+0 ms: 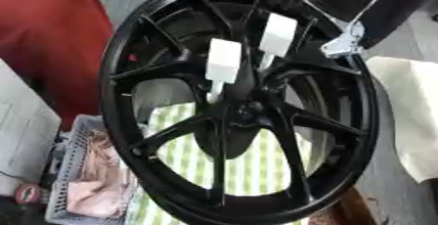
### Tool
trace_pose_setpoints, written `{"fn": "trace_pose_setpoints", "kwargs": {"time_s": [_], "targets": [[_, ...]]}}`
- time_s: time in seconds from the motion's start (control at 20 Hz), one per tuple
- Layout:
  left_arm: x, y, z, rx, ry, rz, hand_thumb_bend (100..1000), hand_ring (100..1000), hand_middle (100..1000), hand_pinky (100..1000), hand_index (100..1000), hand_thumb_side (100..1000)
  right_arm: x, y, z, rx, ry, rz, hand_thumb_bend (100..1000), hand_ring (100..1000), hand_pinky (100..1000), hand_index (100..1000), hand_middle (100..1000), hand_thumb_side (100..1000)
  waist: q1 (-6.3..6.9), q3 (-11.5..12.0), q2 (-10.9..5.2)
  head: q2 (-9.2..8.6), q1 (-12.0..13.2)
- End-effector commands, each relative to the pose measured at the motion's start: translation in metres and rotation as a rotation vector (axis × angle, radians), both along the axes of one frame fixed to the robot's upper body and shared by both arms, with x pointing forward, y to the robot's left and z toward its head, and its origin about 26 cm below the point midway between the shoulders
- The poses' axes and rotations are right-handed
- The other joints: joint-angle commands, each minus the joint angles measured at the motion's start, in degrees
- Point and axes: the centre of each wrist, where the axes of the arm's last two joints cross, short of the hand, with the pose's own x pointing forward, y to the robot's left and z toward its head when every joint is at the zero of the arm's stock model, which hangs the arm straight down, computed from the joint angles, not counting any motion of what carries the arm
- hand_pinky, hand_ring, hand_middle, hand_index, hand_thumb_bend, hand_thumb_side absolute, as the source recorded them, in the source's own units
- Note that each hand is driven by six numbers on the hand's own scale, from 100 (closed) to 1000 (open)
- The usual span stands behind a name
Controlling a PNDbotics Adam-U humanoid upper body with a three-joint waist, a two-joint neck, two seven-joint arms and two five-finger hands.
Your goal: Pull the pin out of the wheel hub.
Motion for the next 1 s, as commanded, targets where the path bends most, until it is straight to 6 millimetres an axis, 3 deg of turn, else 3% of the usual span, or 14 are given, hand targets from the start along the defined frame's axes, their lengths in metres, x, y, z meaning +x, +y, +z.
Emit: {"fn": "trace_pose_setpoints", "kwargs": {"time_s": [0.05,1.0], "targets": [[-0.002,0.0,0.008,0.014,-0.024,-0.004,163,756,596,826,785,522,-0.002,-0.001,0.005,0.022,-0.029,-0.064,353,718,723,859,716,514,0.34,-0.01,-1.28,0.46,-0.1],[-0.001,-0.002,0.009,0.009,-0.026,-0.014,160,756,595,827,783,529,0.015,0.005,-0.015,0.016,0.033,-0.212,326,775,740,858,775,554,-0.27,0.19,-0.29,0.97,-0.06]]}}
